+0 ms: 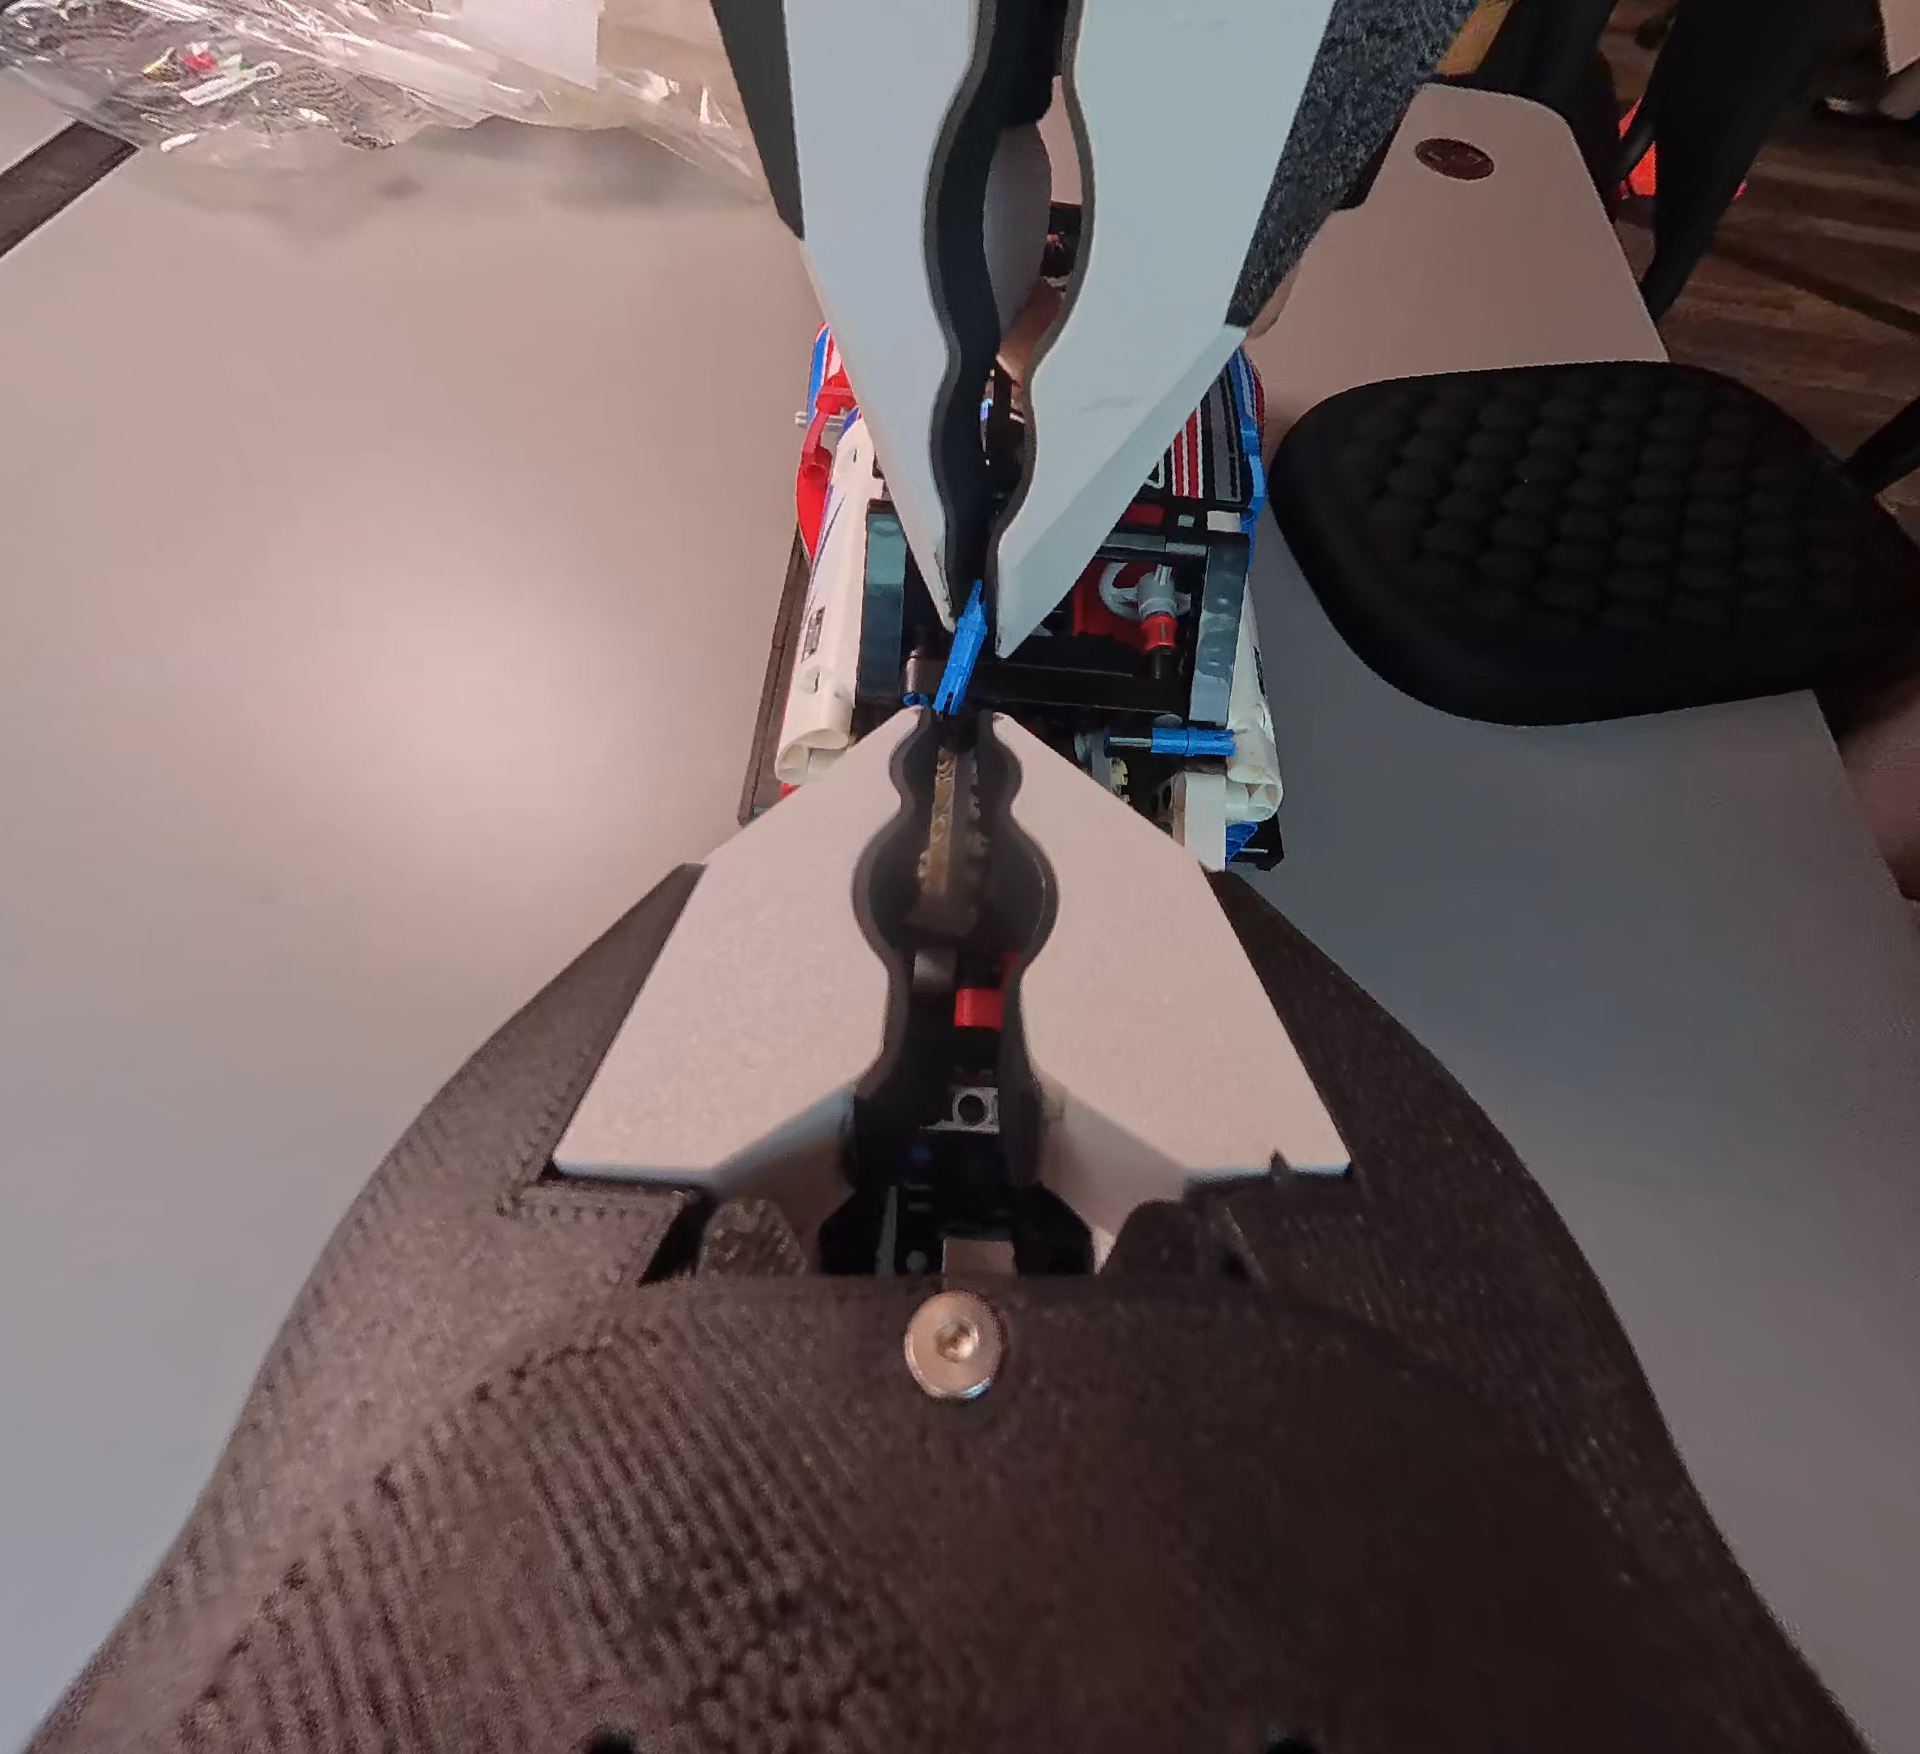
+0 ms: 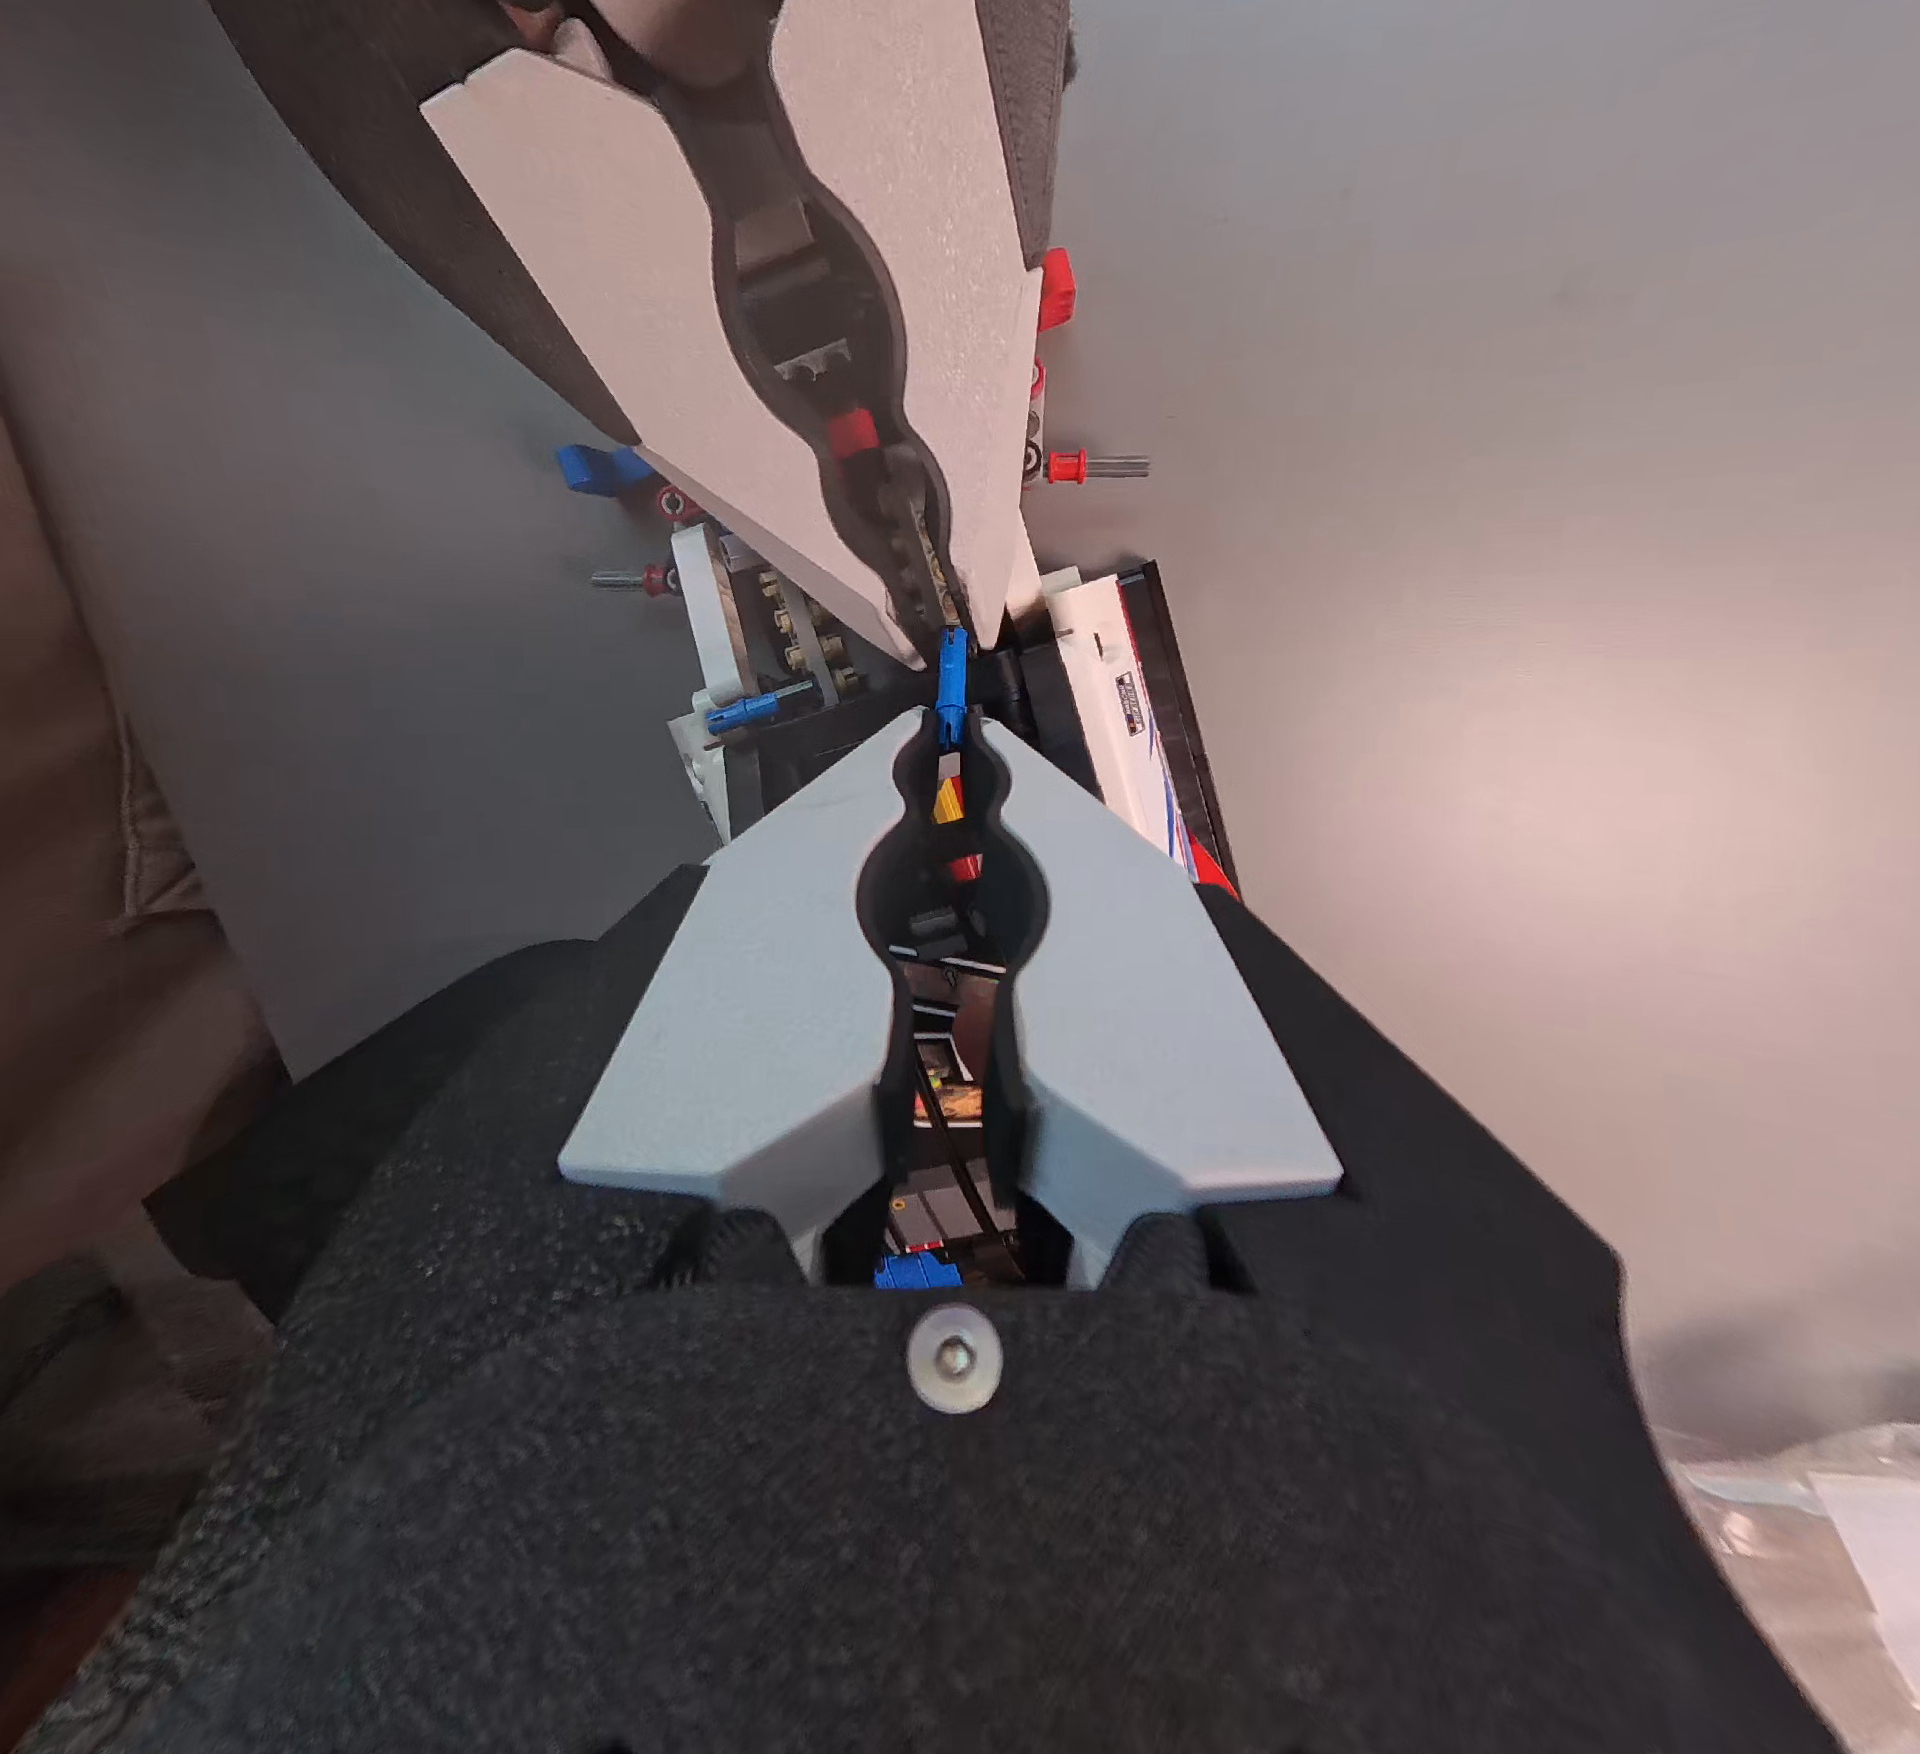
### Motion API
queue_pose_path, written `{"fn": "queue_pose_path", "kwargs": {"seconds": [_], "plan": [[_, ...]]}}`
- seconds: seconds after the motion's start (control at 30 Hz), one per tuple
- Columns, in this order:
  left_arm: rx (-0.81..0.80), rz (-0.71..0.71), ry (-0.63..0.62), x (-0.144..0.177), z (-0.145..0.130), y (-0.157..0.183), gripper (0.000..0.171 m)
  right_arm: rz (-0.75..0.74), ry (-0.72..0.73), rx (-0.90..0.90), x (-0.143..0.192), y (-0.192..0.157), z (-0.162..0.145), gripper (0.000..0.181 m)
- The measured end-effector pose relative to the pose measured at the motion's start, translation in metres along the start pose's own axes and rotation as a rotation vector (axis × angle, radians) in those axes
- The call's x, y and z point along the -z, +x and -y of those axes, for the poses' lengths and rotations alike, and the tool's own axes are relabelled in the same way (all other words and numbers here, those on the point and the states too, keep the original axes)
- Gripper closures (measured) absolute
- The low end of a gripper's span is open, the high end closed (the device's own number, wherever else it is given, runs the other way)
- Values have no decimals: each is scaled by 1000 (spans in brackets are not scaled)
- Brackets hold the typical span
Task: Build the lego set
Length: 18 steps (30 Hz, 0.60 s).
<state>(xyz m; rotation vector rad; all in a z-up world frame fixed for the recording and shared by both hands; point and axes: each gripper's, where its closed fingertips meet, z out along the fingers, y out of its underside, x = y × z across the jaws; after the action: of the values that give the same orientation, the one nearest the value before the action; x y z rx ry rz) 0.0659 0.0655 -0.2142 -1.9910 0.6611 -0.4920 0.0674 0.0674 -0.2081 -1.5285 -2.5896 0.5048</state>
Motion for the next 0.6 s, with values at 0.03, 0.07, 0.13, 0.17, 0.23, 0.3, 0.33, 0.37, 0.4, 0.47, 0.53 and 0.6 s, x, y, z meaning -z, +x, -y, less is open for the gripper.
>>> {"fn": "queue_pose_path", "kwargs": {"seconds": [0.03, 0.07, 0.13, 0.17, 0.23, 0.3, 0.33, 0.37, 0.4, 0.47, 0.53, 0.6], "plan": [[-12, 3, 2, 1, 1, 0, 166, 4, 6, -5, 1, 1, 0, 180], [-38, 14, 13, 4, 3, 0, 166, 0, 10, -8, 3, 3, 1, 180], [-107, 48, 38, 11, 10, -1, 166, 12, 23, 0, 4, 0, 2, 180], [-119, 56, 34, 13, 11, -1, 163, 25, 34, 2, 5, -3, 4, 180], [-126, 43, 36, 13, 13, 2, 168, 35, 63, 13, 5, -6, 10, 180], [-140, 42, 39, 14, 13, 3, 169, 35, 86, 13, 7, -6, 14, 180], [-131, 30, 48, 16, 14, 4, 169, 39, 104, 14, 8, -7, 15, 180], [-119, 17, 63, 18, 15, 5, 169, 47, 130, 12, 9, -8, 17, 179], [-108, 3, 77, 19, 16, 6, 169, 52, 162, 19, 11, -9, 19, 179], [-94, -18, 85, 21, 16, 8, 169, 47, 211, 37, 12, -12, 21, 179], [-101, -23, 83, 21, 16, 9, 169, 37, 241, 58, 13, -14, 23, 177], [-97, -29, 86, 21, 17, 10, 169, 34, 265, 66, 13, -16, 25, 177]]}}
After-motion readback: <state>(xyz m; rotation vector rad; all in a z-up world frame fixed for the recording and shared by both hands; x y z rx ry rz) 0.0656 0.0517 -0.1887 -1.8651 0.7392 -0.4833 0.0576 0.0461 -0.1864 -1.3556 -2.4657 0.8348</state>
